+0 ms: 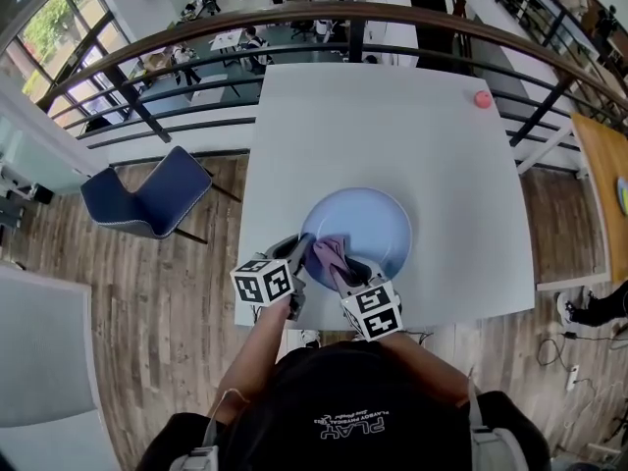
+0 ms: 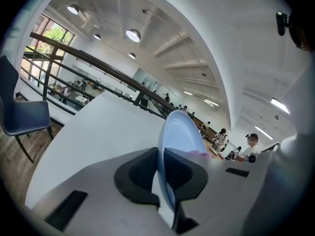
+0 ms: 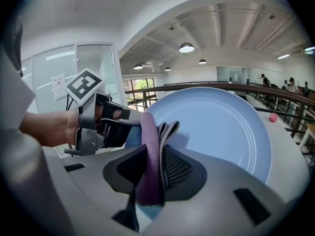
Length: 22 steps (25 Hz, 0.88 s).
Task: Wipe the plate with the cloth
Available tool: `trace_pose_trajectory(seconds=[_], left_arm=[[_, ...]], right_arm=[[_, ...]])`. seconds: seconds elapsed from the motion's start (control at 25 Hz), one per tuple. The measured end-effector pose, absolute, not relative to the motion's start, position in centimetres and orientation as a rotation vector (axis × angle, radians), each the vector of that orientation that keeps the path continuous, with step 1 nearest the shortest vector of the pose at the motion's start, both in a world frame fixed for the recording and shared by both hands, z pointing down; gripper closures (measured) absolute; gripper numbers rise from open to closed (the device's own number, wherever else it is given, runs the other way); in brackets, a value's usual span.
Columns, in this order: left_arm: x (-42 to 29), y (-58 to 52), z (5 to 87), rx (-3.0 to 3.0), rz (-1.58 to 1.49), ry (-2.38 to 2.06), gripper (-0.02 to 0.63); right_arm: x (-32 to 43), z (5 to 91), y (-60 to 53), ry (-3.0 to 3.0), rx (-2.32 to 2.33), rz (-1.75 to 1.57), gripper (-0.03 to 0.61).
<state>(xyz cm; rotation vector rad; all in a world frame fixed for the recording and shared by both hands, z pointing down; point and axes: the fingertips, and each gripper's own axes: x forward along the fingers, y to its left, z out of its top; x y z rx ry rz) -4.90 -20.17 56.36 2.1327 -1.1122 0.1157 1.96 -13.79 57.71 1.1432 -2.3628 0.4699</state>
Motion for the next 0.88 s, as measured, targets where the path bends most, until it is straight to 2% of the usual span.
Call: trace_pose_trajectory(seconds=[0.88], left_arm=[[-5.4,-20.9,55.7,2.134,0.075,-1.120,0.577]], right_arm=[[10.9,57.4,-16.8,-2.225,1.413,0.301,0.472]])
